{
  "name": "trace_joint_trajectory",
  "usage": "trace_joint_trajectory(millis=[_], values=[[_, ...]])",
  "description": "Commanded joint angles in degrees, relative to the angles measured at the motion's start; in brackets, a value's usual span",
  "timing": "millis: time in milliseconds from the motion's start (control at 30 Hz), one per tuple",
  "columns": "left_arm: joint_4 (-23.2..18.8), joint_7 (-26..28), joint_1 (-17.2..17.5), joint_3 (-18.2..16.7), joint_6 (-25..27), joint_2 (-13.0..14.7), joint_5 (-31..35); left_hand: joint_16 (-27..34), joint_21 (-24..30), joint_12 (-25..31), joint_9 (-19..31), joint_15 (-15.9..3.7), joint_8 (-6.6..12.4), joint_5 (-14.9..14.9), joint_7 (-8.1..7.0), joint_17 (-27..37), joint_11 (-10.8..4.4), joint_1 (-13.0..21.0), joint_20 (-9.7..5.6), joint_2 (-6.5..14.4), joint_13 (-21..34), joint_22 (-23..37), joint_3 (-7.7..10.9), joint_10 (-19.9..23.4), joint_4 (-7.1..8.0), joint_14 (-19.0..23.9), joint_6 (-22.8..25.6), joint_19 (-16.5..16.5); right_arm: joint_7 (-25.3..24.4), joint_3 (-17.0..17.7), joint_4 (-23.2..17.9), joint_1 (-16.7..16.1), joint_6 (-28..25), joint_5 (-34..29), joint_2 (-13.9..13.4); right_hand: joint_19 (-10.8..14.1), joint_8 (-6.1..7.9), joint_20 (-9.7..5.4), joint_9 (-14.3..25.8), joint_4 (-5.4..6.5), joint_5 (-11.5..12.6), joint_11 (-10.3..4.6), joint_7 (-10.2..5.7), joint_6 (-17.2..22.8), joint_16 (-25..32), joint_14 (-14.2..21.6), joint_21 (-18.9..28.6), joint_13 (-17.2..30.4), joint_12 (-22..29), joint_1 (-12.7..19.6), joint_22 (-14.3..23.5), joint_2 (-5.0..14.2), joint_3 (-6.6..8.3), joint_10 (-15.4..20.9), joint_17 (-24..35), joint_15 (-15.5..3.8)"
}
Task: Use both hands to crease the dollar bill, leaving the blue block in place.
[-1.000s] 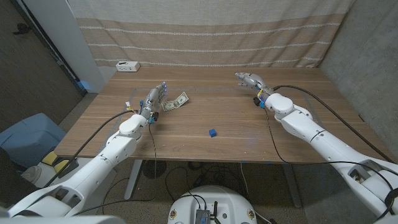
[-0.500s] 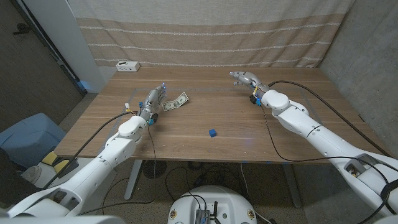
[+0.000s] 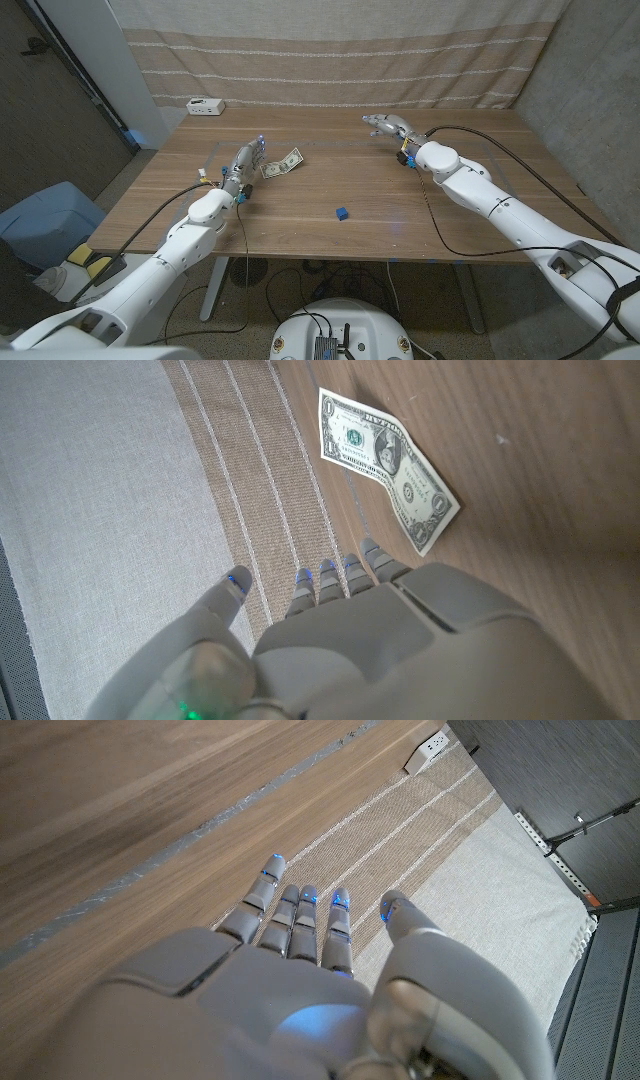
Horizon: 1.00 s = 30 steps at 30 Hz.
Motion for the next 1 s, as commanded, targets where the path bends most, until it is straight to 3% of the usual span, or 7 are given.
trace_joint_trajectory(millis=[33,1000], values=[[-0.8,0.2,0.9,-0.4,-0.6,0.3,-0.2,-0.2,0.4,0.1,0.3,0.15,-0.2,-0.2,0.24,0.2,0.35,-0.6,-0.4,0.4,0.3,0.3,-0.21,0.3,-0.2,0.3,0.5,0.4,0.6,-1.3,0.3,1.4,-0.1,-2.1,0.5,0.7,0.05,0.14,0.1,-0.11,0.4,-0.17,-0.01,0.4,0.4,0.6,-0.1,0.2,0.3,0.5,0.1,0.03,0.54,0.6,0.1,-0.05],[-2.2,0.8,1.9,-0.9,-0.3,1.1,-0.2,-0.3,0.4,0.0,0.4,0.03,-0.37,-0.1,0.61,0.2,0.54,-0.7,-1.74,0.5,0.3,0.3,-0.28,0.5,-0.48,0.4,0.6,0.8,4.0,-5.5,4.5,7.1,1.1,-7.9,3.1,0.9,-0.08,0.28,0.1,-0.13,0.4,-0.31,-0.14,0.8,0.6,0.9,-0.8,0.2,0.3,0.7,0.1,-0.08,0.98,1.0,0.2,-0.37]])
